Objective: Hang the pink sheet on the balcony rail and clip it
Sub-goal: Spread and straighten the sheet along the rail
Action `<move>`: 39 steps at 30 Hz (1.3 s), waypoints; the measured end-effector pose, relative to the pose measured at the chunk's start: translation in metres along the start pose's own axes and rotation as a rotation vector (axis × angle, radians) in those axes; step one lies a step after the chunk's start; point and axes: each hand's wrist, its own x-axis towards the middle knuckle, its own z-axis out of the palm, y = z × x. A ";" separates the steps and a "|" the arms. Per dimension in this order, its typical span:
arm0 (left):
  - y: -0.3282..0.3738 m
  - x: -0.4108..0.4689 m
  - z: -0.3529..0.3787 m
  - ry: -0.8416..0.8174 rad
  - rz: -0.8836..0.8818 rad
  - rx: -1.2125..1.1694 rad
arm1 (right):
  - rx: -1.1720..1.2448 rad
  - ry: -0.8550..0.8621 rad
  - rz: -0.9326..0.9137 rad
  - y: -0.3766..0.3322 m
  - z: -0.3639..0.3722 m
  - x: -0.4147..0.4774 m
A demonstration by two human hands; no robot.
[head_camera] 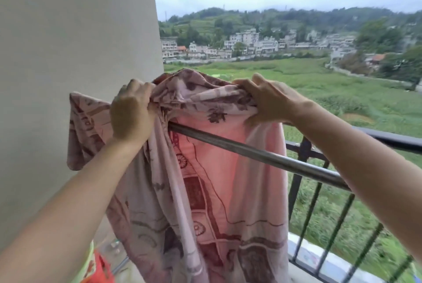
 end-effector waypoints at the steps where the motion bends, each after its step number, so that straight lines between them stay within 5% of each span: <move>1: -0.003 0.005 0.000 0.014 -0.033 -0.065 | -0.072 -0.065 0.037 0.003 0.003 -0.003; 7: 0.000 0.003 0.023 -0.103 -0.249 -0.464 | -0.151 -0.343 0.469 0.012 0.013 -0.028; 12: 0.009 -0.011 0.045 -0.366 -0.516 -0.856 | 0.665 -0.351 0.683 0.018 0.020 -0.050; 16: 0.026 -0.012 0.039 -0.353 -0.699 -1.009 | 0.906 -0.143 0.691 0.015 0.009 -0.060; 22: 0.070 0.000 -0.020 -0.157 -0.655 -0.742 | 1.262 0.044 0.633 0.002 -0.015 -0.077; 25: 0.100 -0.007 -0.060 -0.198 -0.439 -0.437 | 0.798 0.060 0.421 0.018 -0.019 -0.102; 28: 0.118 -0.023 -0.089 -0.306 -0.220 0.080 | 0.495 -0.129 0.308 0.036 -0.028 -0.130; 32: 0.144 -0.054 -0.115 -0.277 -0.205 0.240 | 0.192 -0.210 0.232 0.036 -0.029 -0.151; 36: 0.153 -0.070 -0.150 -0.247 -0.217 0.288 | 0.378 -0.249 0.189 0.036 -0.033 -0.165; 39: 0.154 -0.070 -0.176 -0.191 -0.283 0.271 | 0.830 -0.266 0.245 0.043 -0.043 -0.175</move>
